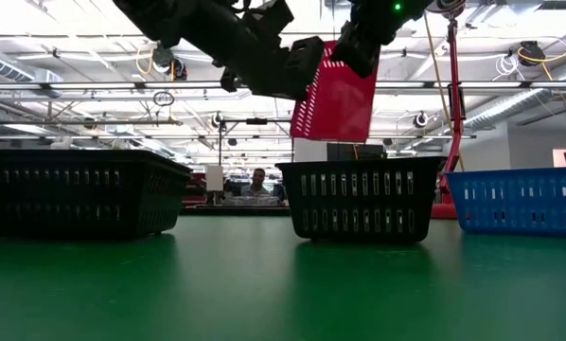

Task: Stack baskets by color
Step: Stack the top red bin on the bottom stacked red bins

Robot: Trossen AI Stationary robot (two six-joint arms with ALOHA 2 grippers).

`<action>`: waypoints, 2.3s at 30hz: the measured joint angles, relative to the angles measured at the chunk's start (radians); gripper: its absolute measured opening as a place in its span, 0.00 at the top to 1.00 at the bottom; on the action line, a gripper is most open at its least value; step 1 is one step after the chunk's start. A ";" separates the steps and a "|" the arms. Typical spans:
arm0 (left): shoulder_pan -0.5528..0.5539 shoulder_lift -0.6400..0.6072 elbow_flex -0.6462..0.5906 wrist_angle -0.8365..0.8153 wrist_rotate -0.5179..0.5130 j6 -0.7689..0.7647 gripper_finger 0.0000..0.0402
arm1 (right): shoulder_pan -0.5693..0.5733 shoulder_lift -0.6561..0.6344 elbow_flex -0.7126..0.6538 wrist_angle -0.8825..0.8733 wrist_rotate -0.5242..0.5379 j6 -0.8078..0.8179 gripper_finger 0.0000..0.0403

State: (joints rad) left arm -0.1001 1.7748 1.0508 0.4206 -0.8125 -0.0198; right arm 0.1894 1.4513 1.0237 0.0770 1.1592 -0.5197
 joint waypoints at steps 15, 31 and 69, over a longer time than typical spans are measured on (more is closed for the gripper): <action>-0.169 -0.285 0.000 -0.478 0.188 -0.187 0.45 | 0.035 -0.144 0.001 -0.311 -0.396 0.362 1.00; -0.249 -0.421 0.000 -0.701 0.213 -0.290 0.44 | 0.183 -0.366 0.001 -0.743 -0.909 0.808 1.00; -0.502 -0.338 -0.063 -0.560 0.121 -0.575 0.44 | 0.546 -0.423 -0.369 -0.329 -0.971 1.201 0.98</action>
State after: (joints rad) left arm -0.6018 1.4368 0.9882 -0.1396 -0.6910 -0.5947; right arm 0.7359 1.0283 0.6544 -0.2520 0.1879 0.6812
